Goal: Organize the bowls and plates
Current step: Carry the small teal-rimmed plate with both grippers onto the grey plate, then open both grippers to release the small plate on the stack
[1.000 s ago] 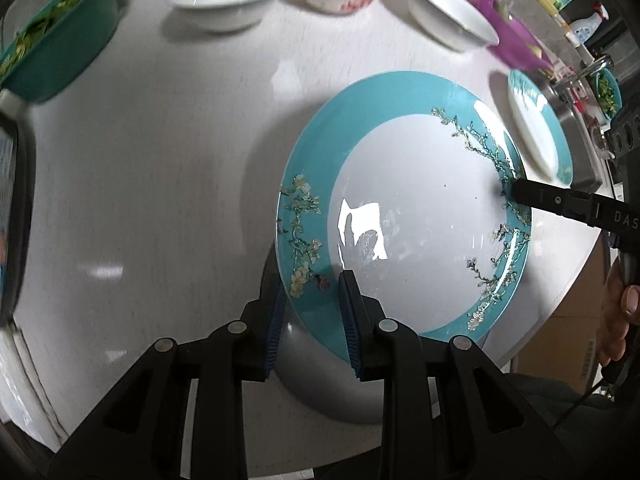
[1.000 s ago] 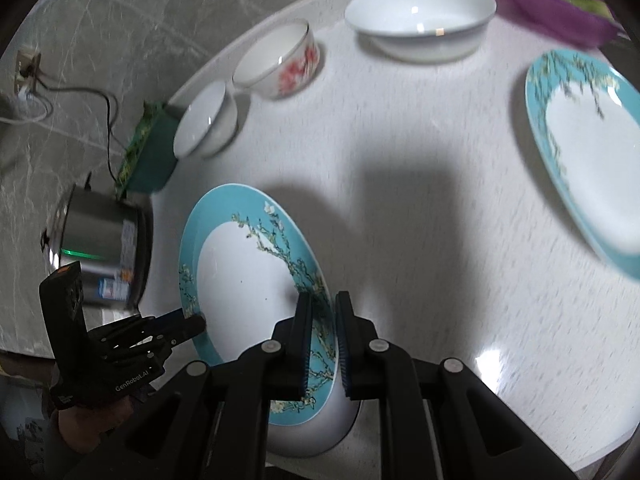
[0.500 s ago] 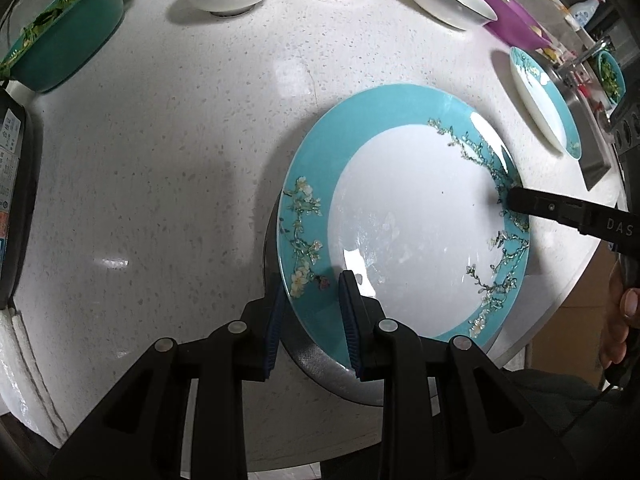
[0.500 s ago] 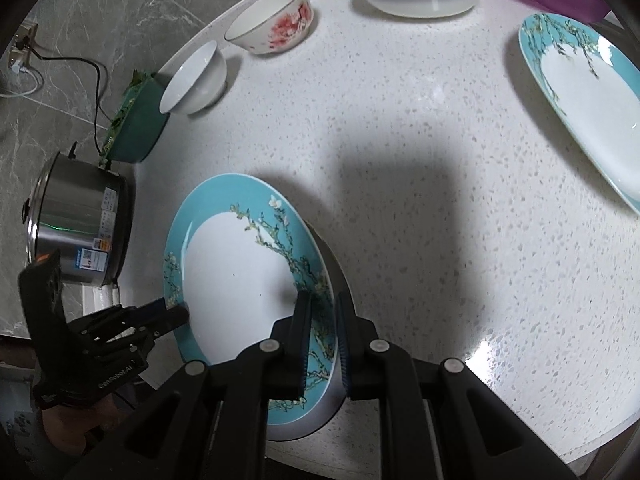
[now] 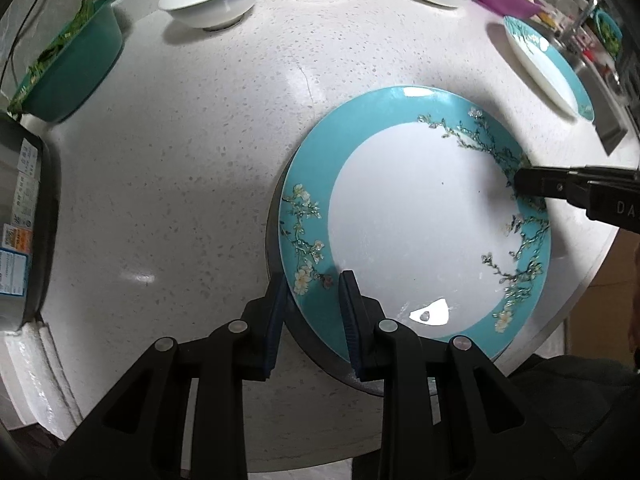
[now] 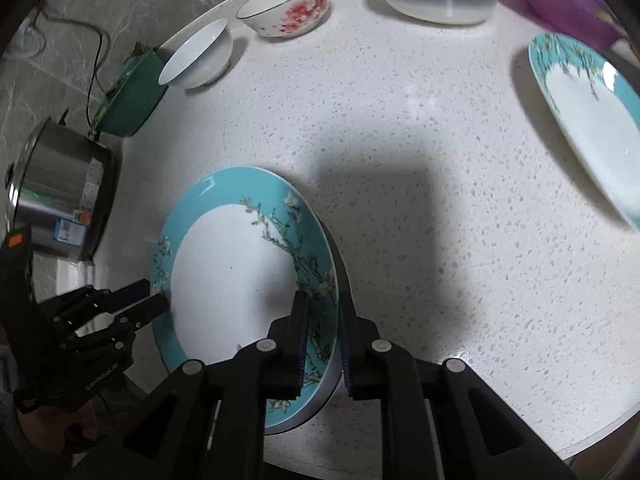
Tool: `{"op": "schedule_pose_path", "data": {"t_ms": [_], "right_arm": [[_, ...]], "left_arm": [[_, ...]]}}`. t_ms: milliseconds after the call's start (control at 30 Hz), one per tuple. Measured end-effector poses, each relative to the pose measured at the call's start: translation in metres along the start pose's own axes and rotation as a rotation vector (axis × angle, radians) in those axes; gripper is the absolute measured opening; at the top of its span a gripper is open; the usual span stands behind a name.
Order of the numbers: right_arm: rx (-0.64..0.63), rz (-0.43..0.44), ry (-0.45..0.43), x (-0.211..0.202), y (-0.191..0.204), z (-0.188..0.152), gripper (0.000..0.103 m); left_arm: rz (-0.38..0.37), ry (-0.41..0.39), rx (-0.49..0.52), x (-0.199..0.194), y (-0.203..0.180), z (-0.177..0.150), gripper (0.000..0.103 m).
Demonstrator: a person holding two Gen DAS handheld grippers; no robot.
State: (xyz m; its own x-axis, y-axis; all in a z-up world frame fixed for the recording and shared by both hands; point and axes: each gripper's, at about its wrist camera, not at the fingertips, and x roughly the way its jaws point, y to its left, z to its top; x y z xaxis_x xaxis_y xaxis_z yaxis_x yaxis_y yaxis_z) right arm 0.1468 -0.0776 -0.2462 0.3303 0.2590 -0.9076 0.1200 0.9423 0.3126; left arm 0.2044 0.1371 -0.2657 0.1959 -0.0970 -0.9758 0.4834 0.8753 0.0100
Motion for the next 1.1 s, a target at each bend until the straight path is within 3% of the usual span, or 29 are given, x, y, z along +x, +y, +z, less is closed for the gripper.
{"op": "schedule_pose_path", "data": {"t_ms": [467, 633, 700, 733, 767, 800, 833, 933, 1033, 1100], "right_arm": [[-0.074, -0.072, -0.026, 0.001, 0.013, -0.005, 0.021], [-0.094, -0.09, -0.042, 0.002, 0.019, -0.01, 0.026], [-0.094, -0.083, -0.051, 0.001, 0.02, -0.011, 0.034], [-0.094, -0.077, -0.055, 0.001, 0.02, -0.011, 0.036], [-0.095, -0.071, -0.06, 0.001, 0.021, -0.012, 0.045], [-0.096, -0.068, -0.065, 0.001, 0.021, -0.012, 0.053], [-0.093, -0.069, -0.069, 0.0, 0.021, -0.013, 0.055], [-0.07, -0.042, -0.085, -0.006, 0.016, -0.014, 0.06], [-0.046, -0.004, -0.123, -0.023, 0.006, -0.013, 0.074], [-0.013, 0.082, -0.152, -0.043, -0.008, -0.01, 0.084]], "left_arm": [[-0.009, -0.038, -0.039, -0.002, 0.005, -0.009, 0.025], [-0.047, -0.088, -0.104, -0.009, 0.015, -0.013, 0.025], [-0.063, -0.125, -0.128, -0.018, 0.021, -0.015, 0.026], [-0.071, -0.141, -0.138, -0.021, 0.022, -0.015, 0.032], [-0.08, -0.158, -0.148, -0.025, 0.024, -0.014, 0.049], [-0.092, -0.178, -0.157, -0.029, 0.025, -0.013, 0.058], [-0.113, -0.201, -0.167, -0.034, 0.027, -0.012, 0.068], [-0.172, -0.236, -0.193, -0.047, 0.029, -0.004, 0.08], [-0.299, -0.244, -0.254, -0.055, 0.027, 0.013, 0.087], [-0.391, -0.257, -0.285, -0.063, 0.02, 0.029, 0.095]]}}
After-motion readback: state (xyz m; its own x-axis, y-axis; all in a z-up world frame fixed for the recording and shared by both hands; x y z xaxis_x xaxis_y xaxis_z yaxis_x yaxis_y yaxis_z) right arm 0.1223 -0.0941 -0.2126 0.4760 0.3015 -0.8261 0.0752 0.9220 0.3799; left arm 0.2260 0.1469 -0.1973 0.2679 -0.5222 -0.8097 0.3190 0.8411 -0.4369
